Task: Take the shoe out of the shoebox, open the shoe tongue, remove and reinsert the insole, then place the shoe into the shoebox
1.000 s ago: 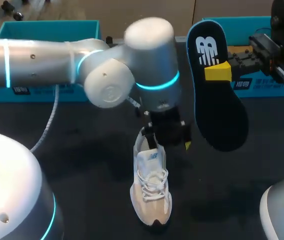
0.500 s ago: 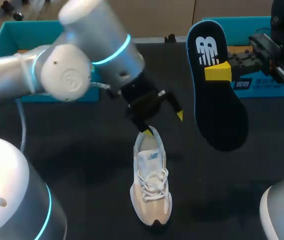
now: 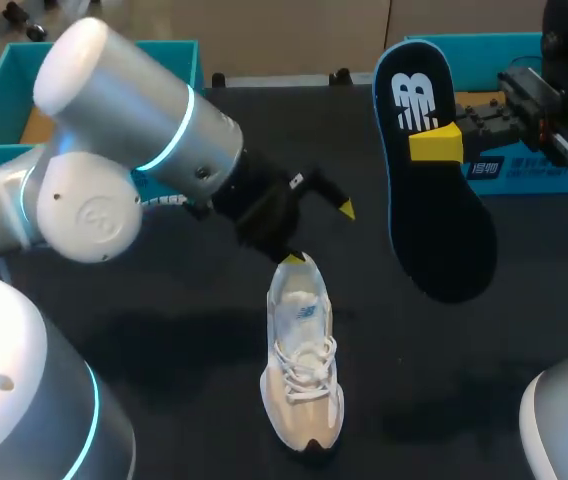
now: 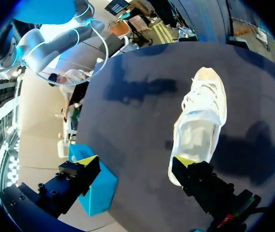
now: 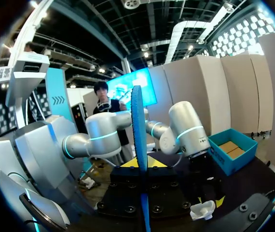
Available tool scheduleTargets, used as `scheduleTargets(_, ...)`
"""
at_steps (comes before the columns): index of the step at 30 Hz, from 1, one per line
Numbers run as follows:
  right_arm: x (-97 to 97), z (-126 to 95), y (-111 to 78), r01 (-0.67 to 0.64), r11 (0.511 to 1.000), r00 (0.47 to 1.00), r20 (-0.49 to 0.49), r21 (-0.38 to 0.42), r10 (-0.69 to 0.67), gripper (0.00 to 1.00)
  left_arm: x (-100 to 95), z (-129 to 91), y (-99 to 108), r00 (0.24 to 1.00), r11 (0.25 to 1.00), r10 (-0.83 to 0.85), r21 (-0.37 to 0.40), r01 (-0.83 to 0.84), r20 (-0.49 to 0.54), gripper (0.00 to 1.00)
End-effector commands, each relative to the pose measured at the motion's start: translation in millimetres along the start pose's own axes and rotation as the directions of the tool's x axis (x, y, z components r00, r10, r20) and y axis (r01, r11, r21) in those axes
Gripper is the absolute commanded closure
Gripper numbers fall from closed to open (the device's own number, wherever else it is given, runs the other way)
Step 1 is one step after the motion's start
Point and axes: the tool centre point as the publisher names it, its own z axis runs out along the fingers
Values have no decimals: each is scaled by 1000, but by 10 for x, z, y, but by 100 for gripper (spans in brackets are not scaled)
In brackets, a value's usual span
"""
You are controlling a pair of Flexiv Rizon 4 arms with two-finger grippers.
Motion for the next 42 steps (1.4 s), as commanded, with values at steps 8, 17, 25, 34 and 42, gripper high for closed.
scheduleTargets(8,-29,19,23,-2,1000,1000,-3,6,2,100,-167,-132,253,958,995,20,91,-49,288,0)
scheduleTargets(17,-29,19,23,-2,1000,1000,-3,6,2,100,-302,-337,236,903,973,71,169,-156,423,0)
scheduleTargets(25,-29,19,23,-2,1000,1000,-3,6,2,100,-327,-364,227,857,970,95,145,-194,507,0)
scheduleTargets(34,-29,19,23,-2,1000,1000,-3,6,2,100,-509,-581,138,756,967,151,62,-246,637,0)
scheduleTargets(42,-29,19,23,-2,1000,1000,-3,6,2,100,-562,-685,114,720,958,179,49,-284,671,0)
